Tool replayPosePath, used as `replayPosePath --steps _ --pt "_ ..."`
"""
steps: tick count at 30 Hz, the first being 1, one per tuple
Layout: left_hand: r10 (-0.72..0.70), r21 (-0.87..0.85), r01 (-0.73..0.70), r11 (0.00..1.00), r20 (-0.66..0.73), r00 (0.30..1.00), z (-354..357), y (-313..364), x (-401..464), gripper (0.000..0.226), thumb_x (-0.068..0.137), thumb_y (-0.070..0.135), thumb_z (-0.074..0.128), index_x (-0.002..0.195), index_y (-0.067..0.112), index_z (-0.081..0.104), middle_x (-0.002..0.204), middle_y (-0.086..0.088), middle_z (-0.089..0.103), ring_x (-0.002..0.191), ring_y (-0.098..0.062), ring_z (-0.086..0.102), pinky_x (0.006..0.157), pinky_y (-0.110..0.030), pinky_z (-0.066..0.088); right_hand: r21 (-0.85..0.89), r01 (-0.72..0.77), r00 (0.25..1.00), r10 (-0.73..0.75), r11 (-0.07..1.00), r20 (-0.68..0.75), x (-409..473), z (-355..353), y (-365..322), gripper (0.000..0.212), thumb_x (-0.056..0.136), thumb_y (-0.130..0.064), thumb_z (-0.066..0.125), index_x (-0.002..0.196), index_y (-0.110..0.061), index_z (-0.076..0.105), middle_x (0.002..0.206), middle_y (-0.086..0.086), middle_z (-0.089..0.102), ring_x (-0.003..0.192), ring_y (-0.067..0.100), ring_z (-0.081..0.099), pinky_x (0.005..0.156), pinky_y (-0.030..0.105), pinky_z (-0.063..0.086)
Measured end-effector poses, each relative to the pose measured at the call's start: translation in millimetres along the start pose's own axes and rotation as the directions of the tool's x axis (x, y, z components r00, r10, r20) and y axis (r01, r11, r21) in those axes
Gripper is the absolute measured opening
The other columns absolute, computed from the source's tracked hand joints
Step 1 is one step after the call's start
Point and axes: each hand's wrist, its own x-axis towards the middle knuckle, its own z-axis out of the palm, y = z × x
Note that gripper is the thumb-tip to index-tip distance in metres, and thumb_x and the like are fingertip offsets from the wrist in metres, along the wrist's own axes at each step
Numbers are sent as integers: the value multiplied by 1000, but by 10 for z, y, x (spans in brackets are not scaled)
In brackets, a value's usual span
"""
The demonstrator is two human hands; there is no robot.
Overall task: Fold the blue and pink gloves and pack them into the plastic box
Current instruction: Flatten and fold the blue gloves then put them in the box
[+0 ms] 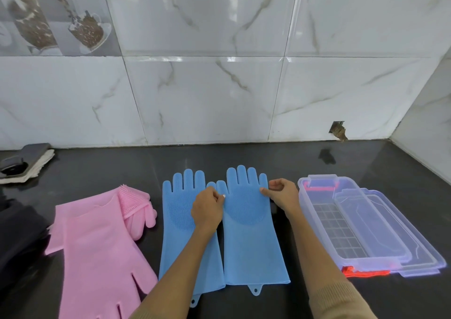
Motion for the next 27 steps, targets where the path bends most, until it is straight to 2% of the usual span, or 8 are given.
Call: replayPosePath --steps 3,6,10,13,17,19,22,27 --pt "21 -124 -26 992 -39 999 -89 -39 -50 21 94 31 56 86 12 61 82 2 61 75 -13 57 61 -21 45 -66 -2 1000 3 998 15 -82 -32 15 37 76 -6 77 109 -2 61 112 12 66 99 24 64 95 37 52" --pt "-83 -142 59 988 -169 982 -253 -183 -92 20 96 29 52 84 14 58 81 2 60 74 -15 55 56 -21 41 -65 32 999 -34 997 -20 -125 -41 -10 33 75 -1 76 105 0 62 110 15 68 98 27 65 94 41 53" --pt "-282 -109 261 959 -290 915 -513 -502 -132 17 96 26 51 92 11 60 87 -1 60 79 -19 53 66 -31 41 -76 89 993 -94 993 -65 -172 -10 -42 26 77 0 73 101 -1 64 106 14 68 95 25 65 90 35 53" --pt "-292 -64 286 956 -312 904 -617 -648 -181 19 96 24 52 98 7 62 94 -8 66 83 -23 58 65 -31 41 -114 192 966 -208 975 -154 -334 128 -39 11 85 -2 64 97 -3 65 104 13 68 92 21 63 87 27 50" --pt "-303 -8 310 951 -229 925 -655 -709 -239 20 94 24 57 102 6 62 100 -12 68 91 -28 63 69 -30 41 -103 314 948 -317 944 -13 -695 451 -87 8 87 -4 62 90 -8 68 94 5 69 82 12 62 74 10 47" --pt "-312 9 320 947 -190 931 -675 -729 -248 22 92 24 60 102 4 63 101 -14 69 92 -29 64 70 -30 42 -96 311 947 -301 945 112 -855 621 -127 9 86 -9 66 94 -9 69 96 3 69 85 13 64 78 15 51" --pt "-327 19 331 943 -110 939 -723 -772 -231 26 91 24 61 102 1 64 101 -15 69 92 -31 64 73 -33 45 -167 245 945 -197 955 261 -972 820 -194 28 85 -18 68 110 -5 64 108 7 67 99 17 63 83 20 44" --pt "-217 13 216 976 44 975 -782 -829 -193 21 93 25 57 90 5 60 91 -12 66 78 -22 57 69 -30 41 -209 165 953 -101 964 285 -983 967 -267 34 85 -24 67 104 4 61 99 19 69 95 29 65 85 34 51"
